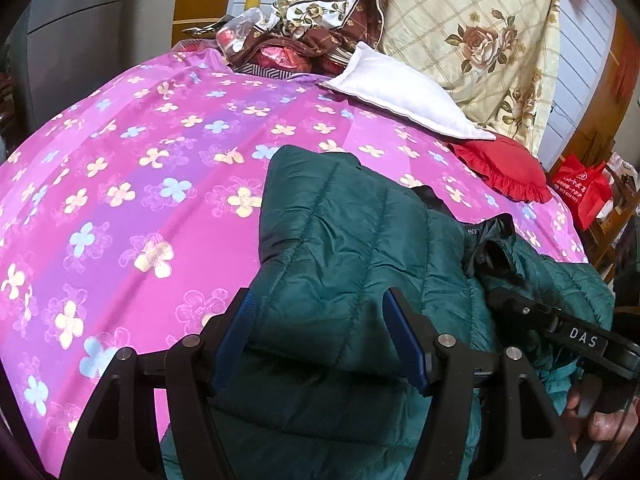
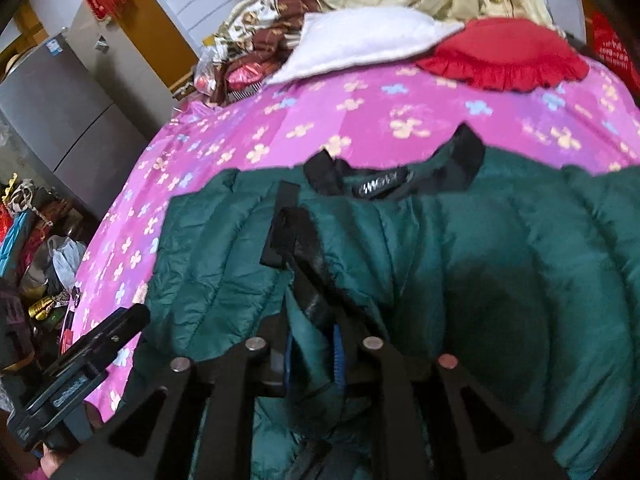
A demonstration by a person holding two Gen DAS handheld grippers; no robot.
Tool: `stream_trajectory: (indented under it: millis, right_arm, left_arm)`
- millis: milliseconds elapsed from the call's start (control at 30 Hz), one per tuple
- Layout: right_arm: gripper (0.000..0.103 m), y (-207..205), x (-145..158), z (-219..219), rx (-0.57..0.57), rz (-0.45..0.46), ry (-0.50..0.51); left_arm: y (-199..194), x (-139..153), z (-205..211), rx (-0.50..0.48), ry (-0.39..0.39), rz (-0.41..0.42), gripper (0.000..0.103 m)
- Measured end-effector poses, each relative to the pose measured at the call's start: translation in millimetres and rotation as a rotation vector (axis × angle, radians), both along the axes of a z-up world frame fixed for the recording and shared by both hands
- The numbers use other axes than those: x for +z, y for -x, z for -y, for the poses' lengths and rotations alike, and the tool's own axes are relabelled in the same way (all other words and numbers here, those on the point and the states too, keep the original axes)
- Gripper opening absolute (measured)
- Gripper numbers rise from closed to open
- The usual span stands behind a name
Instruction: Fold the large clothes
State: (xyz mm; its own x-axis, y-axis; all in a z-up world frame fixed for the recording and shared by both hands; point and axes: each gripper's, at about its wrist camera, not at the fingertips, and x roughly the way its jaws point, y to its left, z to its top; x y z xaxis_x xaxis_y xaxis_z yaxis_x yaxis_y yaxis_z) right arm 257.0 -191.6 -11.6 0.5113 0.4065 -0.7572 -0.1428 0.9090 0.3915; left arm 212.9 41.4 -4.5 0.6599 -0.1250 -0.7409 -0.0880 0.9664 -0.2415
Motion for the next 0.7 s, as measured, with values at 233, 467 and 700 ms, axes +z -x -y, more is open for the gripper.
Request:
stream_trajectory:
  millis: [233,467,700]
  right_arm:
    - [0.052,11,15,-6,0.056,0.033,-0.032]
    - [0.053,28,51,17,0.036,0.09,-0.039]
    - [0.058,41,71,70,-0.081,0.11,0.071]
  left_arm:
    - [4,3,2,-0.002,-0.007,0.008,0.045]
    - [8,12,10,-0.016,0.004,0.017,0.045]
    - [11,21,31,-0.048,0.043,0.021,0.045]
